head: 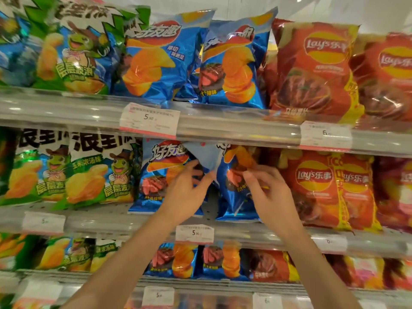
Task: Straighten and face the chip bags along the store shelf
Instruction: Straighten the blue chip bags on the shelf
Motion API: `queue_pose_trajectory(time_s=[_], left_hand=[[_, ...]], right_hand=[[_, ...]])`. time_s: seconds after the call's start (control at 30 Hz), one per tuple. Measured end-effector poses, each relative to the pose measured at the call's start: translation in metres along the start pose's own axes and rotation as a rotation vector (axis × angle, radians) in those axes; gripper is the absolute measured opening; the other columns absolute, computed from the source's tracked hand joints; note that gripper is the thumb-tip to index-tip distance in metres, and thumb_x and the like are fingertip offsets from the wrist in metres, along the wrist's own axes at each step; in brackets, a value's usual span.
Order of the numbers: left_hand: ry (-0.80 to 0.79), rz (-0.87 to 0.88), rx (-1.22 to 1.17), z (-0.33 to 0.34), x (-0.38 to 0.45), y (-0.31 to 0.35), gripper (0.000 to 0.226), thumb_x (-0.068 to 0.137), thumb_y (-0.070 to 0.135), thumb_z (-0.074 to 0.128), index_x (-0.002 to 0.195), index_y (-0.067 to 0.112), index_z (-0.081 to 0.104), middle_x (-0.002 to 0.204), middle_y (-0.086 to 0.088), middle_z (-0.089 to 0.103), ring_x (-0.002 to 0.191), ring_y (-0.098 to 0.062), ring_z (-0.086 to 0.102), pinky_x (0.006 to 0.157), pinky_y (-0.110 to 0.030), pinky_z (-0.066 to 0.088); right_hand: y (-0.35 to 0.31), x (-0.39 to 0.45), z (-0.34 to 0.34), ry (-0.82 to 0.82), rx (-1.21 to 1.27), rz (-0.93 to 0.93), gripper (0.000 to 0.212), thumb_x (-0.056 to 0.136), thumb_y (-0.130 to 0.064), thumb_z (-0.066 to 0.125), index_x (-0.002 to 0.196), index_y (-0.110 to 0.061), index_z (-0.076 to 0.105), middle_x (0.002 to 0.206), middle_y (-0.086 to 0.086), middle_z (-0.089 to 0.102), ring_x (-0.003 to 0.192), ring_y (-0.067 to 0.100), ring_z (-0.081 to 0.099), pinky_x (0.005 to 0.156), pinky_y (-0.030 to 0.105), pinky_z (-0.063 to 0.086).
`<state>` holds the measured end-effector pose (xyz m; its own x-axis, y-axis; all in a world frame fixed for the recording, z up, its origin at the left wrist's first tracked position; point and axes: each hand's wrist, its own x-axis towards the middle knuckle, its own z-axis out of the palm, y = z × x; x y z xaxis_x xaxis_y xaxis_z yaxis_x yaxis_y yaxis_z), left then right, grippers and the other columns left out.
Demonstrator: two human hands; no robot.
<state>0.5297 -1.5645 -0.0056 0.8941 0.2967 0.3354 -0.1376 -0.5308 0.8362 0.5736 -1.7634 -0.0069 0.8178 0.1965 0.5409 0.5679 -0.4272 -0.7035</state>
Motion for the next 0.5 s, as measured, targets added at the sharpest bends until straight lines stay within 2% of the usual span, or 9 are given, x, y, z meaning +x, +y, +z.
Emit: queue_pose_trajectory(time_s=[0.07,0.1,0.17,0.2,0.3,0.37,0.4,0.47,0.5], left_hand=[[-0.009,-0.076,-0.078,0.007,0.005,0.005,0.065,0.089,0.058,0.062,0.142,0.028,0.041,0.117,0.011,0.065,0.098,-0.004,0.062,0.080,-0.029,0.050],[-0.017,-0.085,-0.117,0.011,0.006,0.007,0.069,0.088,0.058,0.065,0.143,0.027,0.038,0.116,0.014,0.063,0.100,-0.003,0.061,0.082,-0.029,0.050],[-0.027,-0.066,-0.194,0.022,0.008,0.009,0.077,0.086,0.051,0.071,0.147,0.026,0.032,0.113,0.024,0.059,0.102,0.002,0.059,0.089,-0.028,0.049],[-0.026,-0.067,-0.221,0.027,0.008,0.011,0.082,0.085,0.049,0.074,0.148,0.026,0.028,0.112,0.027,0.057,0.104,0.001,0.059,0.090,-0.026,0.048],[0.001,-0.089,-0.270,0.034,0.009,0.014,0.088,0.080,0.044,0.080,0.147,0.029,0.025,0.112,0.023,0.055,0.111,-0.008,0.058,0.084,-0.019,0.045],[0.007,-0.084,-0.259,0.033,0.008,0.011,0.076,0.080,0.038,0.082,0.134,0.037,0.029,0.106,0.027,0.054,0.103,-0.007,0.059,0.077,-0.015,0.045],[-0.005,-0.085,-0.261,0.030,0.006,0.010,0.073,0.080,0.037,0.082,0.131,0.039,0.030,0.105,0.025,0.055,0.100,-0.007,0.061,0.079,-0.018,0.048],[-0.057,-0.099,-0.293,0.025,0.003,0.004,0.074,0.079,0.034,0.083,0.136,0.035,0.035,0.106,0.013,0.061,0.095,-0.014,0.068,0.088,-0.034,0.055],[-0.083,-0.104,-0.311,0.022,0.002,0.002,0.075,0.079,0.031,0.083,0.138,0.034,0.036,0.108,0.007,0.062,0.091,-0.018,0.071,0.090,-0.039,0.056]], right_hand=[[0.004,0.004,-0.006,0.020,-0.015,0.020,0.017,0.098,-0.041,0.058,0.096,-0.030,0.070,0.114,-0.006,0.060,0.100,-0.002,0.061,0.090,0.022,0.051],[0.007,0.008,-0.007,0.050,-0.055,0.034,0.019,0.098,-0.041,0.057,0.098,-0.027,0.071,0.114,-0.003,0.061,0.101,0.001,0.061,0.093,0.024,0.050],[0.015,0.018,-0.006,0.091,-0.147,0.029,0.034,0.095,-0.044,0.054,0.113,-0.018,0.070,0.117,0.003,0.064,0.110,0.017,0.059,0.099,0.040,0.048],[0.015,0.023,-0.005,0.062,-0.150,0.051,0.038,0.097,-0.041,0.055,0.122,-0.015,0.065,0.119,0.006,0.064,0.111,0.022,0.058,0.100,0.042,0.046],[0.013,0.028,-0.007,-0.050,-0.055,0.132,0.041,0.100,-0.030,0.057,0.138,-0.014,0.054,0.104,-0.001,0.065,0.096,0.016,0.059,0.085,0.027,0.044],[0.017,0.026,-0.009,-0.035,-0.051,0.135,0.030,0.099,-0.030,0.059,0.126,-0.017,0.062,0.090,-0.005,0.066,0.085,0.015,0.061,0.077,0.029,0.046],[0.020,0.025,-0.011,-0.025,-0.046,0.142,0.020,0.098,-0.032,0.060,0.112,-0.018,0.066,0.084,-0.005,0.067,0.080,0.016,0.063,0.074,0.032,0.049],[0.022,0.025,-0.016,-0.036,-0.022,0.154,0.024,0.098,-0.037,0.059,0.088,-0.018,0.069,0.071,-0.004,0.068,0.067,0.016,0.064,0.065,0.033,0.052],[0.021,0.025,-0.016,-0.051,0.021,0.180,0.029,0.098,-0.039,0.059,0.083,-0.017,0.070,0.066,-0.005,0.067,0.061,0.017,0.062,0.061,0.032,0.051]])
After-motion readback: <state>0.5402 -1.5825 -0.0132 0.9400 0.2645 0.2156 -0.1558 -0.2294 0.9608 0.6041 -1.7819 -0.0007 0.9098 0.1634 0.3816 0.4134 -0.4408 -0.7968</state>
